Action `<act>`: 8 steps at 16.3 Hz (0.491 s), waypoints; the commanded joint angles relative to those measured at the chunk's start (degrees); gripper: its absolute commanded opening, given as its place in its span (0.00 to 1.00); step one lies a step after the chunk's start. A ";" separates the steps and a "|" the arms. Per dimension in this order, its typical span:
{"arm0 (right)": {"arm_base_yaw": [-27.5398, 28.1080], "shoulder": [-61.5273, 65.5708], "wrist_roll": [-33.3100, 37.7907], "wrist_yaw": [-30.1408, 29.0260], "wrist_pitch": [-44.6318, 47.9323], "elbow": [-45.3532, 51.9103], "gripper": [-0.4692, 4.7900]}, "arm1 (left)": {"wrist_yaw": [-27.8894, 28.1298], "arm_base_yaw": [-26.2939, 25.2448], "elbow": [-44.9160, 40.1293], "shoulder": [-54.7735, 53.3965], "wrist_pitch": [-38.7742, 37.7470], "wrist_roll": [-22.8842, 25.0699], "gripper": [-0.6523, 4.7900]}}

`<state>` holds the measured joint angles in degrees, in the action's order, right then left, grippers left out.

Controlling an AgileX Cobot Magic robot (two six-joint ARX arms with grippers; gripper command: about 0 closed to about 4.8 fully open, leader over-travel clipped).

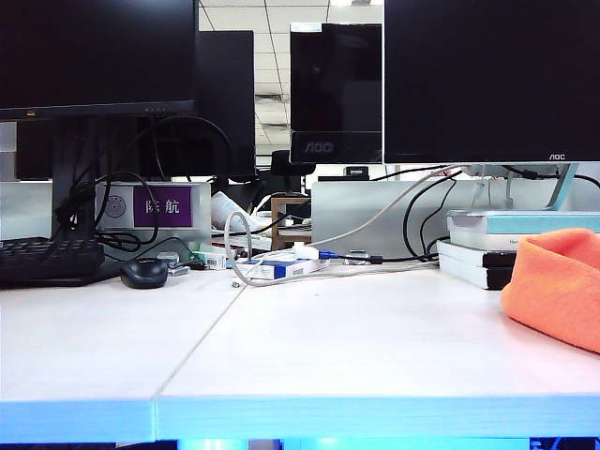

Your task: Wipe the table from left to right using the rag.

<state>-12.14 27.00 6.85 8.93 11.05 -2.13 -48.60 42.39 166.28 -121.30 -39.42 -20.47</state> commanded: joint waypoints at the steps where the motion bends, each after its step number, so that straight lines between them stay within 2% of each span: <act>1: -0.02 -0.11 2.34 0.39 -2.78 1.99 0.09 | 1.55 0.02 0.15 5.62 -4.68 2.40 0.21; 3: -0.04 -0.13 4.42 -0.61 -3.93 1.99 0.09 | 6.38 0.02 0.15 9.60 -10.08 6.75 0.21; 6: -0.04 -0.42 5.29 -1.36 -3.56 1.99 0.09 | 10.84 0.02 0.15 12.57 -14.78 10.25 0.21; 8: -0.04 -0.42 5.31 -1.36 -3.54 1.99 0.09 | 17.64 0.02 0.15 15.37 -20.46 14.82 0.20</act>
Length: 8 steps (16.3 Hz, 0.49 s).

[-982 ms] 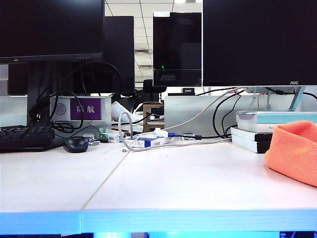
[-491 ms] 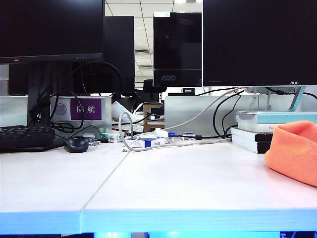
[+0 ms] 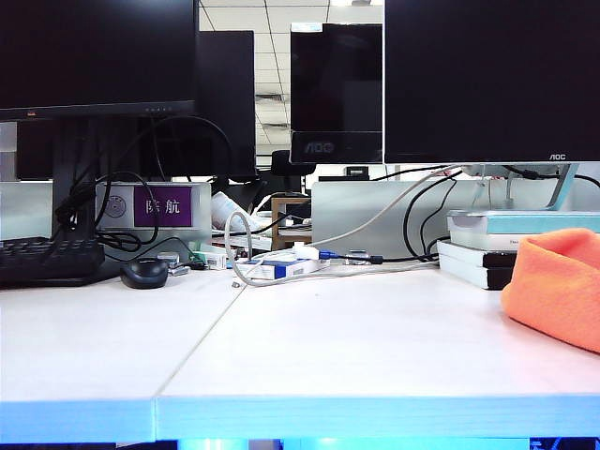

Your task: Wipe the table from left to right using the rag.

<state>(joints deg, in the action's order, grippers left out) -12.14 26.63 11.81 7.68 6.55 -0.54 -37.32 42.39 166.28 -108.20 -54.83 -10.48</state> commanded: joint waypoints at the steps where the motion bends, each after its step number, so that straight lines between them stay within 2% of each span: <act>1: -0.04 -0.04 0.35 -0.11 0.96 0.39 0.09 | 10.21 0.02 0.15 3.82 -8.07 6.60 0.20; 6: -0.04 -0.04 0.35 -0.11 0.94 0.39 0.09 | 16.09 0.02 0.11 10.08 -18.18 10.84 0.19; 8: -0.04 -0.04 0.33 -0.11 0.94 0.39 0.09 | 21.05 0.02 0.09 14.36 -22.12 11.58 0.15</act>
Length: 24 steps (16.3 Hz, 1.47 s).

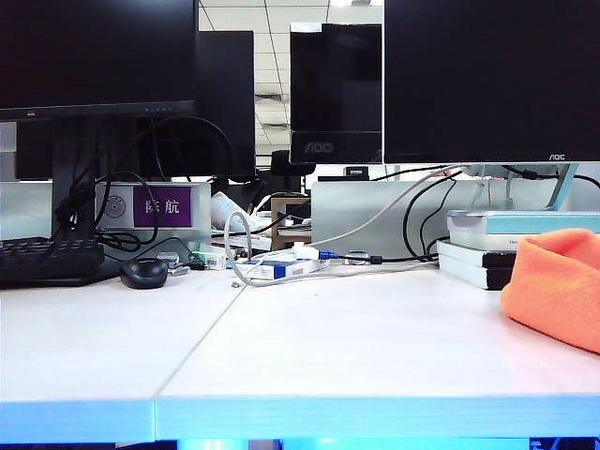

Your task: Wipe the table from left to right using the rag.

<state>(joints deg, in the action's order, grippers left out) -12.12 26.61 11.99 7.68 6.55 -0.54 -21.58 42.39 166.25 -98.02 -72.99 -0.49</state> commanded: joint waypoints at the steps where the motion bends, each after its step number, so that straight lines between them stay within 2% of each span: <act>1: -0.07 -0.02 0.15 -0.11 0.96 0.39 0.09 | 9.88 0.02 0.00 6.84 -5.31 1.60 0.15; 2: -0.07 -0.02 0.17 -0.11 0.96 0.39 0.09 | 16.87 0.02 -0.83 10.99 -6.12 1.60 0.14; 4: -0.07 -0.02 0.17 -0.11 0.94 0.39 0.09 | 22.82 0.02 -6.19 17.86 -5.77 1.60 0.11; 5: -0.07 -0.02 0.15 -0.11 0.94 0.39 0.09 | 27.21 0.02 -13.99 24.09 -5.07 1.60 0.11; 6: -0.07 -0.02 0.17 -0.11 0.94 0.39 0.09 | 28.72 0.02 -18.62 27.21 -4.02 1.60 0.11; 7: -0.07 -0.02 0.15 -0.11 0.94 0.39 0.09 | 29.51 0.02 -28.33 32.85 -0.74 1.57 0.11; 8: -0.07 -0.02 0.17 -0.11 0.94 0.39 0.09 | 29.48 0.02 -33.09 35.43 1.09 1.55 0.11; 10: -0.07 -0.02 0.17 -0.11 0.94 0.39 0.09 | 29.51 0.02 -50.84 44.24 9.77 1.55 0.11; 12: -0.07 -0.02 0.17 -0.11 0.94 0.39 0.09 | 29.51 0.00 -66.84 51.47 19.61 1.53 0.11; 14: -0.07 -0.02 0.17 -0.11 0.94 0.39 0.09 | 29.33 -1.22 -87.49 59.93 32.85 1.53 0.11; 15: -0.07 -0.02 0.17 -0.11 0.94 0.39 0.09 | 28.72 -4.35 -96.15 63.41 37.57 1.42 0.11; 17: -0.07 -0.02 0.17 -0.09 0.94 0.39 0.09 | 24.72 -10.58 -104.80 67.47 40.68 -0.22 0.11; 18: -0.07 -0.02 0.17 -0.07 0.96 0.39 0.09 | 22.32 -14.75 -109.02 69.81 41.42 -0.55 0.11; 20: -0.07 -0.02 0.17 -0.11 0.92 0.39 0.09 | 21.42 -24.61 -119.67 77.59 44.09 -0.55 0.11; 23: -0.07 -0.02 0.17 -0.11 0.94 0.39 0.09 | 19.30 -32.52 -129.74 86.73 46.56 -0.37 0.11; 24: -0.07 -0.02 0.17 -0.11 0.92 0.39 0.09 | 18.91 -33.66 -131.36 87.97 46.56 -0.37 0.11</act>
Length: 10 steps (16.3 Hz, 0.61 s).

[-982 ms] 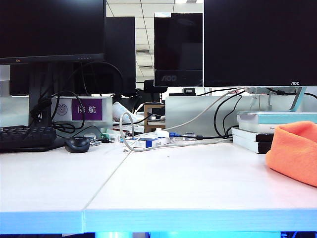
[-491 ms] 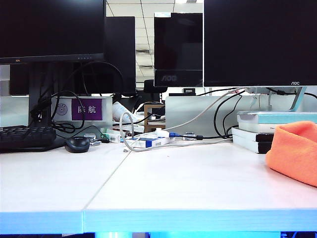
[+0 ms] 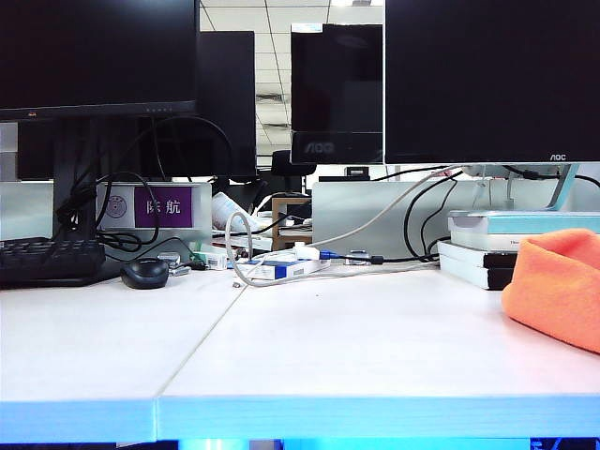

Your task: Wipe the table from left to right using the rag.

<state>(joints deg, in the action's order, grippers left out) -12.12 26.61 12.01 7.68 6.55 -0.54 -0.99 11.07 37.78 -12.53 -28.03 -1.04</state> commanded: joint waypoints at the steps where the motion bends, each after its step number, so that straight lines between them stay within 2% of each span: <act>1: -0.09 -0.02 0.15 -0.13 0.94 0.39 0.09 | -1.86 -4.15 -6.32 4.74 1.79 0.17 0.11; 3: -0.07 -0.02 0.15 -0.11 0.94 0.39 0.09 | -3.50 -5.57 -11.23 6.97 3.30 0.13 0.11; 5: -0.07 -0.02 0.15 -0.11 0.94 0.39 0.09 | -10.82 -9.53 -17.18 10.73 5.60 0.15 0.11; 7: -0.07 -0.02 0.15 -0.13 0.81 0.39 0.09 | -11.52 -12.76 -20.41 12.48 5.86 0.15 0.11; 10: -0.07 -0.24 0.15 -0.09 0.33 0.39 0.09 | -11.50 -12.85 -22.75 12.48 8.59 0.11 0.11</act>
<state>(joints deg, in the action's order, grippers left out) -12.12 26.44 12.01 7.66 6.50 -0.54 -12.40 -1.76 15.35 -0.19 -22.00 -0.99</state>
